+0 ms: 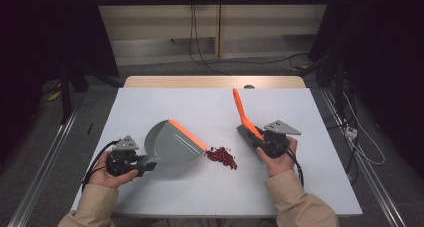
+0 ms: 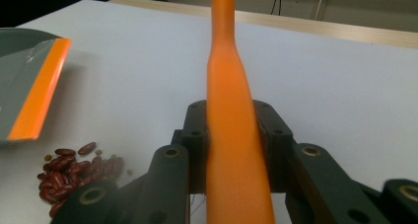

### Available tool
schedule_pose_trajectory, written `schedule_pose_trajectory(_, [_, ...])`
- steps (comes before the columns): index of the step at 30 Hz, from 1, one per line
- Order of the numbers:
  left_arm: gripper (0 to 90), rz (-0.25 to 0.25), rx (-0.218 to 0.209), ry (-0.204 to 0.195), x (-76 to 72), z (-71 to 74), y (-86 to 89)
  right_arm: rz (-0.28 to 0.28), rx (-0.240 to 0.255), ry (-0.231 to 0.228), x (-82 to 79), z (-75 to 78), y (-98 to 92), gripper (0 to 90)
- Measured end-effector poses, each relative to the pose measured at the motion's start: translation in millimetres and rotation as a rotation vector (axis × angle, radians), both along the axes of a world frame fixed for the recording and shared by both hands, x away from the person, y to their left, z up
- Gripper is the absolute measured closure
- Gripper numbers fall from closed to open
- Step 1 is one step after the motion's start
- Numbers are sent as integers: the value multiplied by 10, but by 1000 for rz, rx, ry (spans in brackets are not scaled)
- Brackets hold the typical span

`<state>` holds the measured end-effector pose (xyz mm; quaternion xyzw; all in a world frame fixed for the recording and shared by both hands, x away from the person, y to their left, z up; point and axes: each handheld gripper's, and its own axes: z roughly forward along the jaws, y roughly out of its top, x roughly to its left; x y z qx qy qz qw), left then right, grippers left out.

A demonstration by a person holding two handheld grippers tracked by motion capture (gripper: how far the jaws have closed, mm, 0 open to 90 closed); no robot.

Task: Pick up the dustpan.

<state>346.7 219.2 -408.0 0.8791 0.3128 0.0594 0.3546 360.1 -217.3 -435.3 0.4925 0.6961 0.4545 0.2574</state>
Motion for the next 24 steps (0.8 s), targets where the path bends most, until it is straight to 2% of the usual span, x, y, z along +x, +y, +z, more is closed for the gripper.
schedule_pose_trajectory(2, [632, -36, 14, -7, -34, -2, -24, 5, -5, 6, 12, -15, 5, 710])
schedule_pose_trajectory(7, [632, -96, 20, 10, -116, -33, -89, 13, -26, 22, 29, -46, 23, 710])
schedule_pose_trajectory(11, [632, -138, 45, 26, -151, -67, -141, 21, -37, 22, 31, -43, 43, 709])
schedule_pose_trajectory(16, [631, -173, 53, 36, -187, -88, -197, 33, -51, 59, 33, -2, 57, 683])
schedule_pose_trajectory(21, [630, -197, 52, 51, -203, -114, -225, 39, -83, 73, 26, 71, 73, 639])
schedule_pose_trajectory(24, [630, -213, 48, 53, -214, -118, -245, 56, -82, 111, 44, 107, 82, 619])
